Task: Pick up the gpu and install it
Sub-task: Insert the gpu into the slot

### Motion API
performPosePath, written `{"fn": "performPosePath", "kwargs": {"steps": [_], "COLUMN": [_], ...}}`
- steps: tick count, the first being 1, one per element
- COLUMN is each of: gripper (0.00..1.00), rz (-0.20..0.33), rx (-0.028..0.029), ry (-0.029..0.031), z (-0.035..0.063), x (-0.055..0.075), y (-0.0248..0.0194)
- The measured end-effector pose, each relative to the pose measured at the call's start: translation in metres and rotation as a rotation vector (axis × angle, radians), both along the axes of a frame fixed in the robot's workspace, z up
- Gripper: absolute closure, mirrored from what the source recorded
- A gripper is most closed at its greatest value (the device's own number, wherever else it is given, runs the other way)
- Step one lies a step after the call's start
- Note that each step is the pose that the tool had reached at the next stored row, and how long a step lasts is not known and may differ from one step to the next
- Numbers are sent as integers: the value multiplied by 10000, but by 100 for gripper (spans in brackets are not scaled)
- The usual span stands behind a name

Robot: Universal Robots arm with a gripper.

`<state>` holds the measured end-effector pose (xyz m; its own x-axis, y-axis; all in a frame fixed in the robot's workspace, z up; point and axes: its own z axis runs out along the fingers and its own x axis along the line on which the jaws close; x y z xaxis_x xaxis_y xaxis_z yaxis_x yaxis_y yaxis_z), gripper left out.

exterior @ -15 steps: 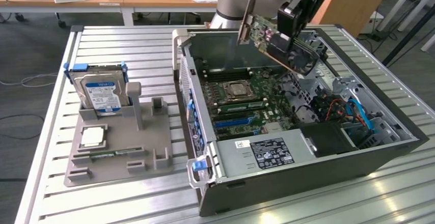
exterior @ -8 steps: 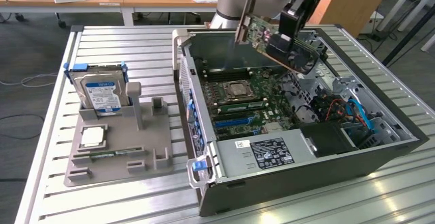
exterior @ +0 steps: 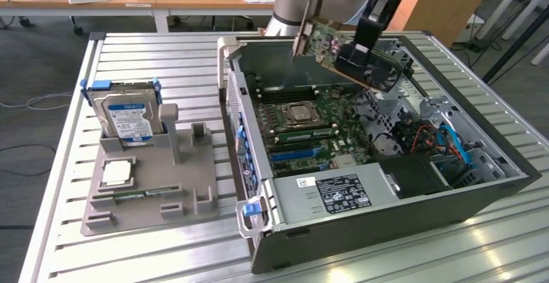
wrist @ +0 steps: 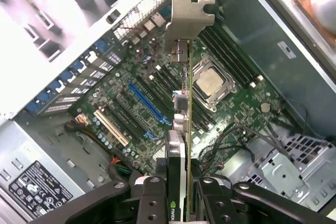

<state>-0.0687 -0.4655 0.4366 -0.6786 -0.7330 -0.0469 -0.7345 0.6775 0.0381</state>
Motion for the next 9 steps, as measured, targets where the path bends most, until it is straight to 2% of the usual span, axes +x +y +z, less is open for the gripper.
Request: {"fn": "performPosePath", "kwargs": {"steps": [9], "gripper": [73], "rz": [1386], "rx": [1], "ry": [0], "z": [-4], "x": [0], "y": [0]}}
